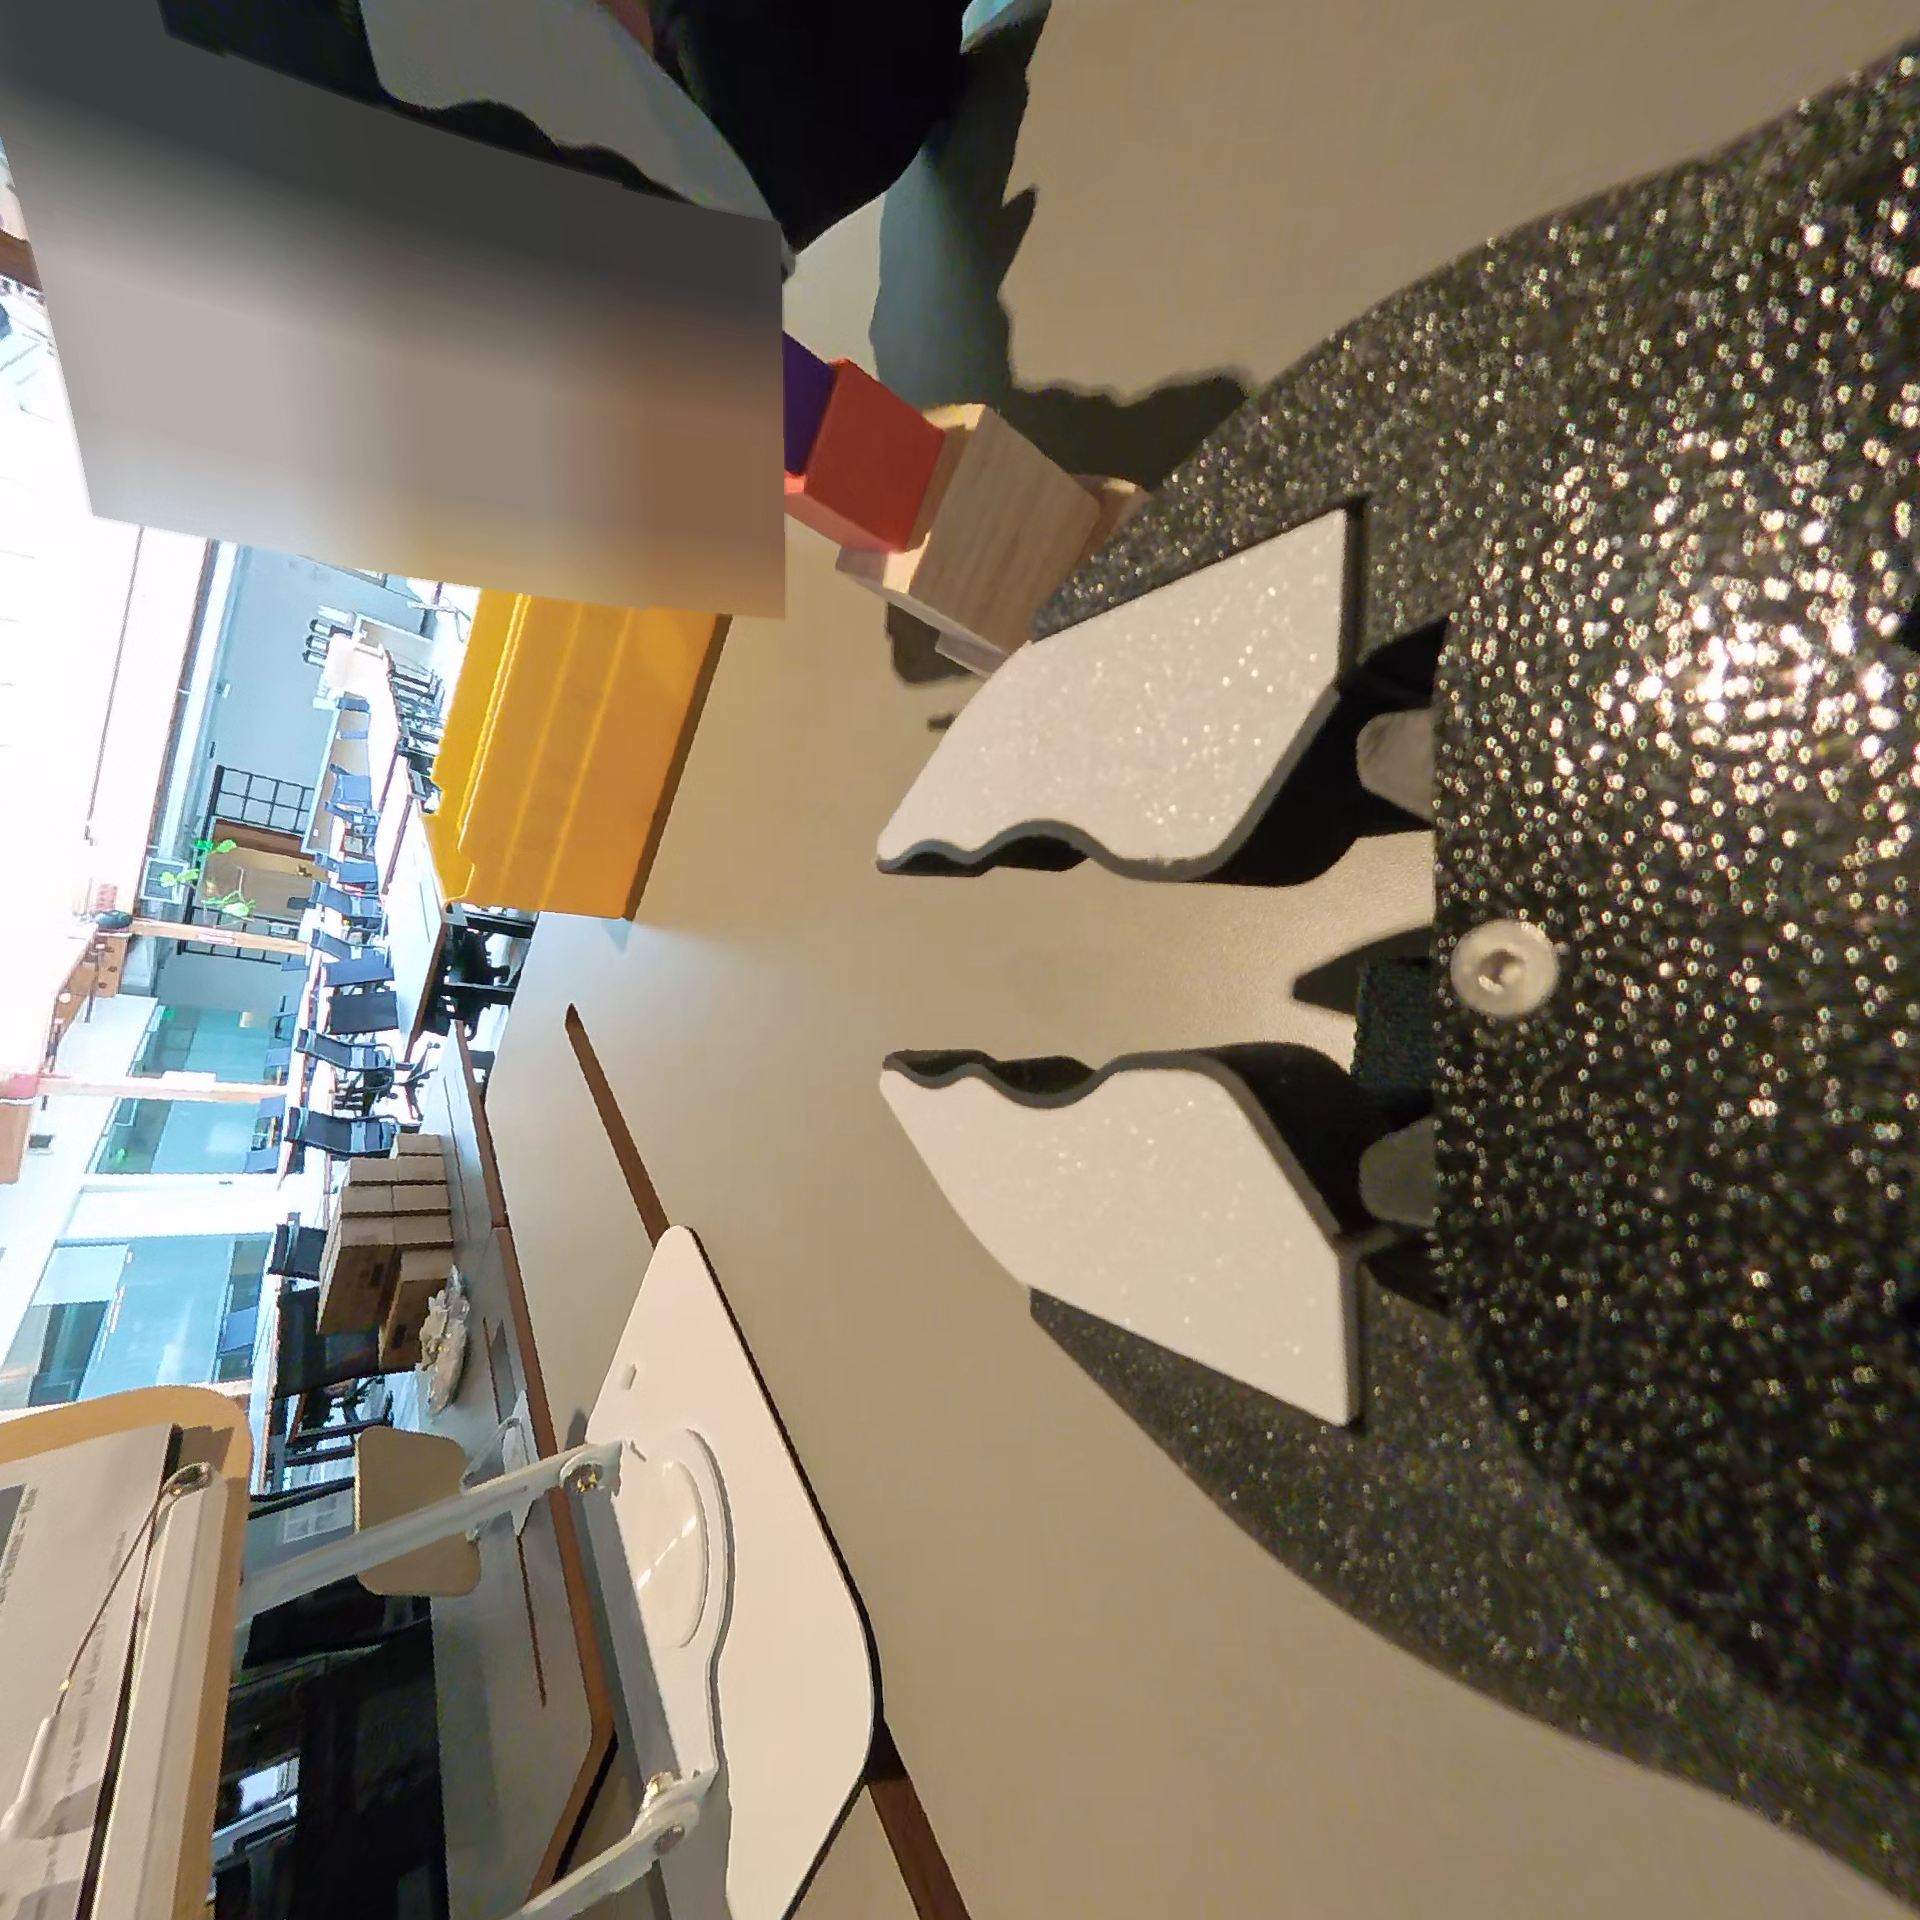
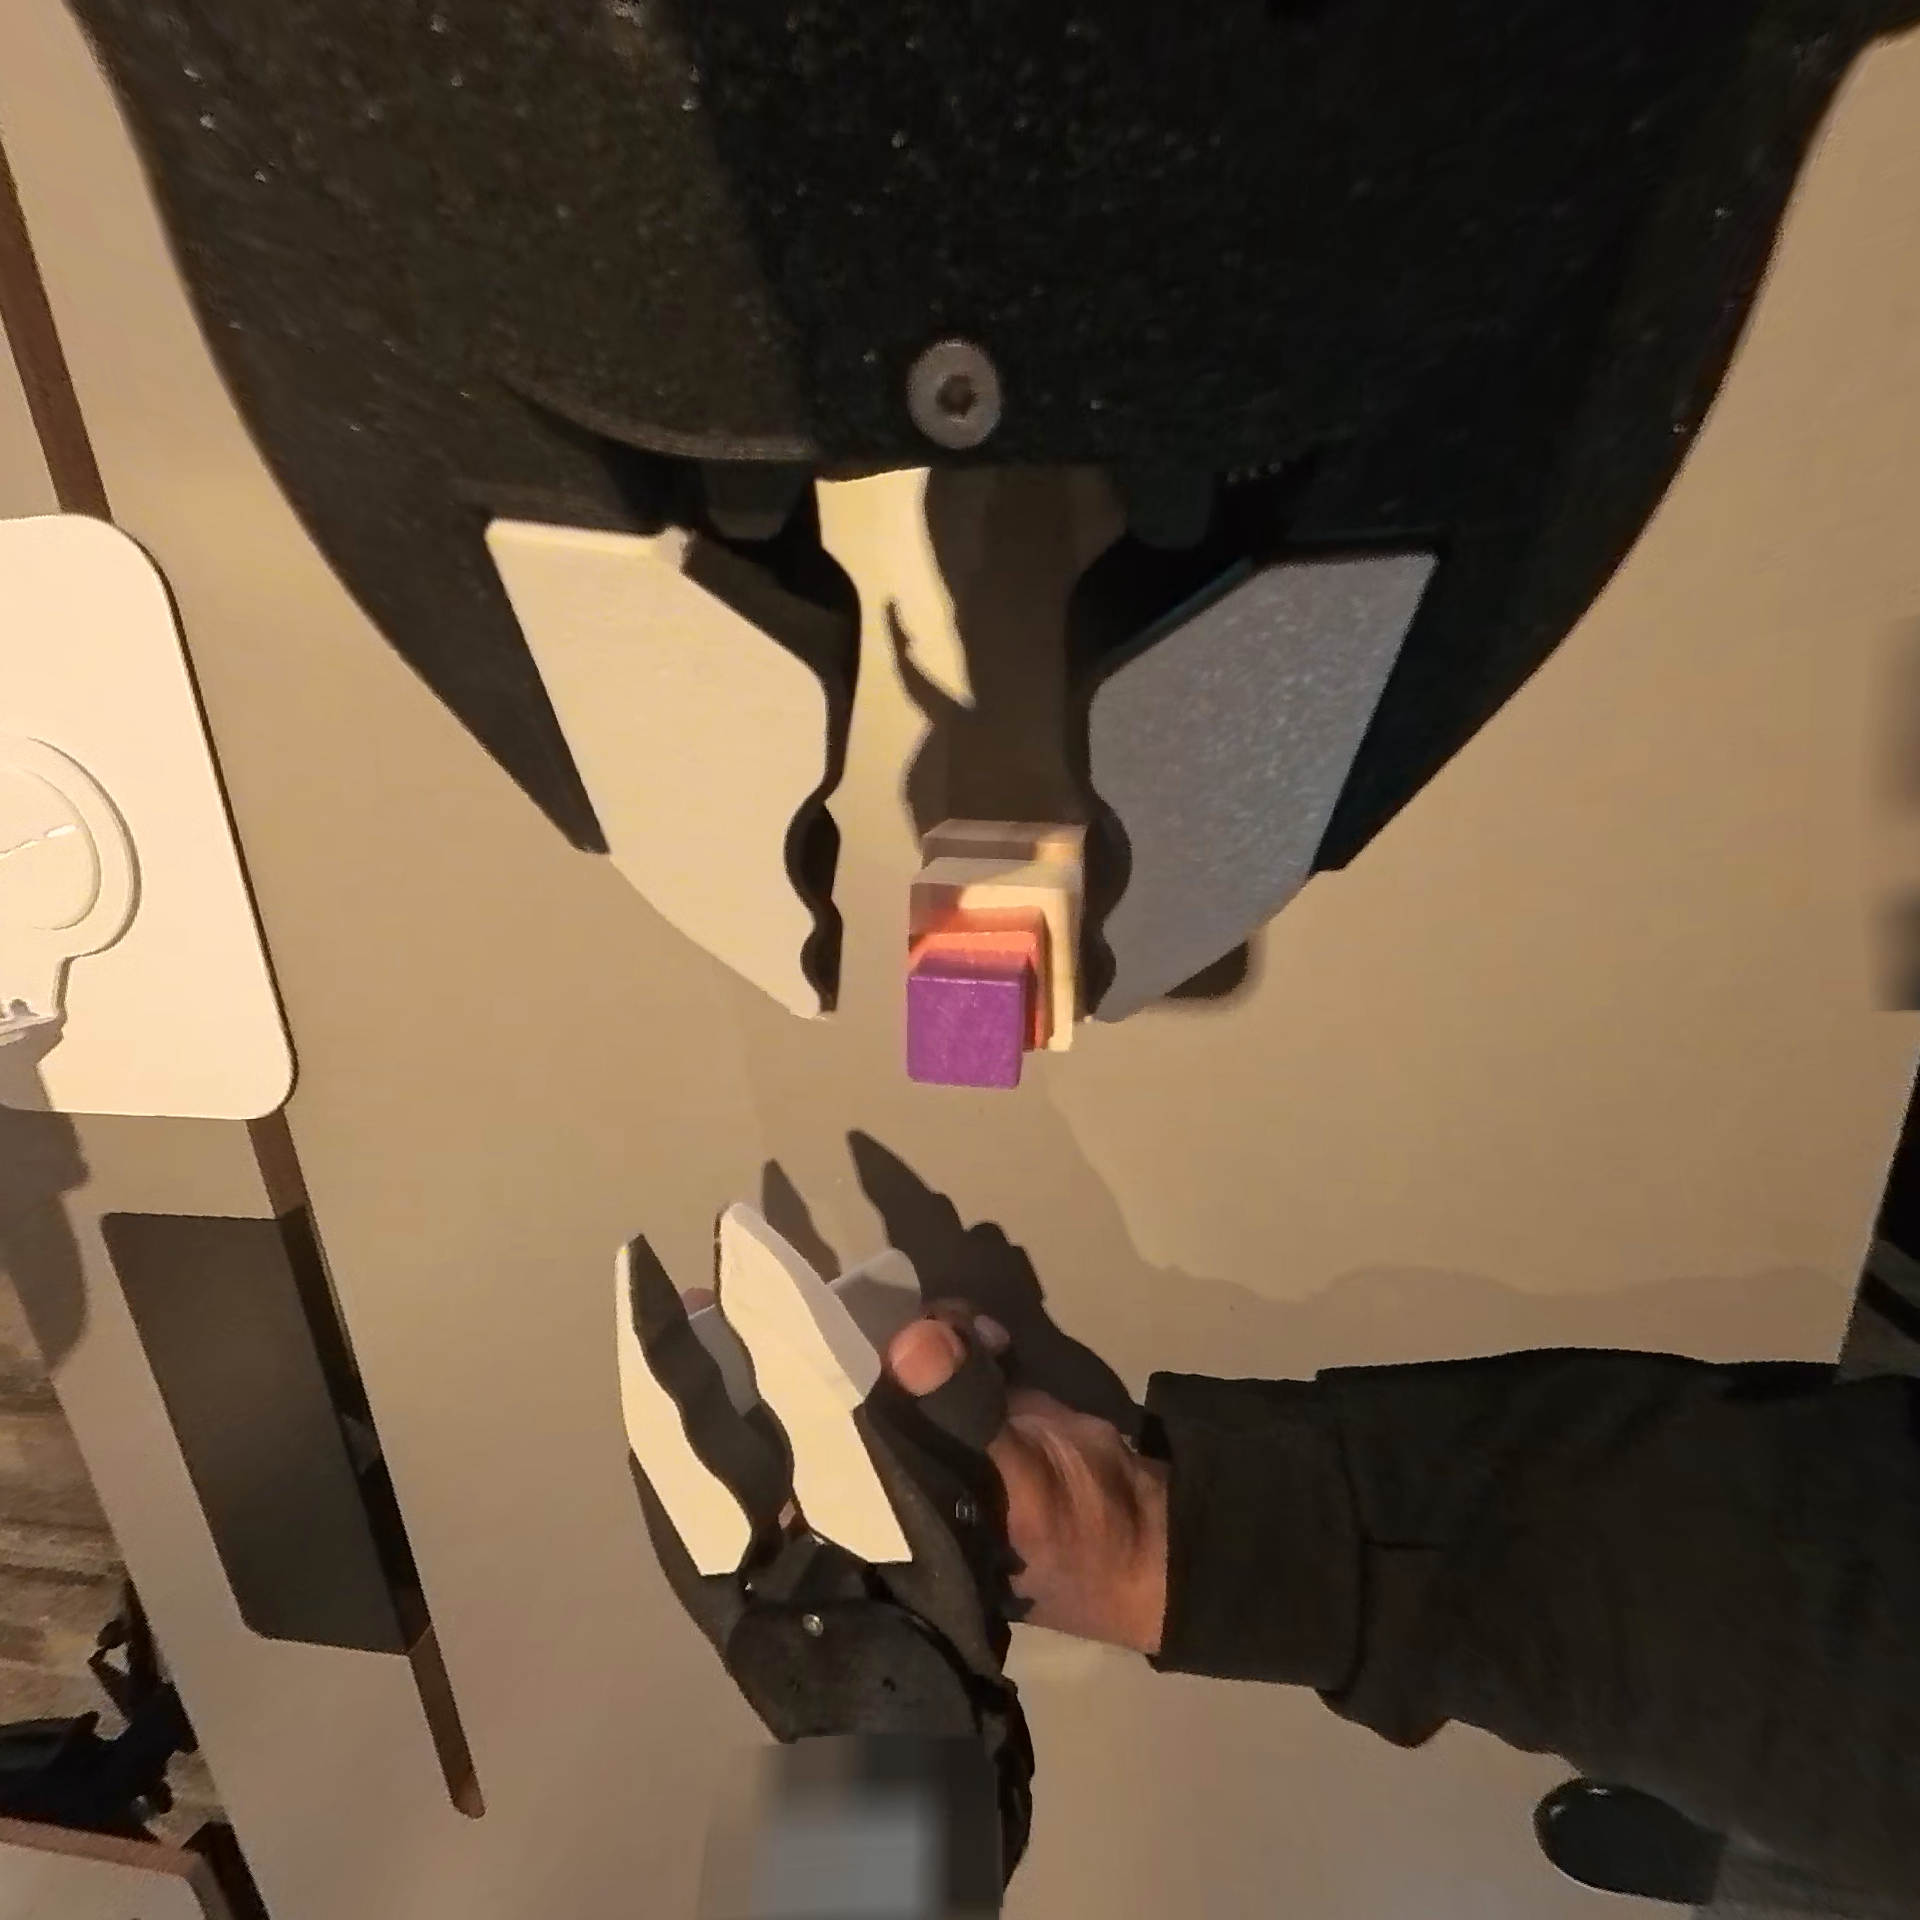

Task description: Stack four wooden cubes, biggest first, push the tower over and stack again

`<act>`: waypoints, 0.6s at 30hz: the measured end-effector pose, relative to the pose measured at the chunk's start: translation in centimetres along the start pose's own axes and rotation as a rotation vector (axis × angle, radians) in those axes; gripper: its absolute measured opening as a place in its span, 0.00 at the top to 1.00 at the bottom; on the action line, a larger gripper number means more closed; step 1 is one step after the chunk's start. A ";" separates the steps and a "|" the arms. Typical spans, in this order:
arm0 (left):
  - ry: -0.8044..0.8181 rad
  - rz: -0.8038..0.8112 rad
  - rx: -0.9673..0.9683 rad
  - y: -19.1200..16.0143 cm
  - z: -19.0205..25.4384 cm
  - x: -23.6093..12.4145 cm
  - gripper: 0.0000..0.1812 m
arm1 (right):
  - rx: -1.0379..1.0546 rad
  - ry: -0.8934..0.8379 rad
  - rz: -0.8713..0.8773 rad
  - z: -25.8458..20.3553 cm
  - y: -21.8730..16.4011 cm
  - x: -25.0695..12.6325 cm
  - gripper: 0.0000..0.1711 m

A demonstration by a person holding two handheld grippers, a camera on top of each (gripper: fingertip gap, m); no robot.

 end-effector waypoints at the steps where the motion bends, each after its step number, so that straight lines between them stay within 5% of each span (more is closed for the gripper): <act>1: 0.000 0.004 -0.003 0.0 0.0 0.0 0.83 | -0.010 -0.005 0.012 0.0 0.1 -0.4 0.74; 3: 0.000 0.012 -0.009 0.1 -0.1 -0.1 0.83 | -0.049 0.004 0.065 -0.5 0.4 -1.5 0.75; 9: 0.002 0.033 -0.024 0.3 -0.3 -0.3 0.83 | -0.049 -0.081 0.335 1.0 -1.4 -3.9 1.00; 18: 0.045 -0.052 0.150 -0.2 1.0 0.8 0.98 | 0.359 -0.321 0.513 8.1 -9.3 -2.7 1.00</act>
Point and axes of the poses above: each gripper's, where its closed fingertips meet, x out along the fingers, y out of its top, z = x × y across the jaws, the point moved 3 cm from there along -x, back along the fingers, and after that the axes turned 11 degrees about x, right-handed, at the moved point
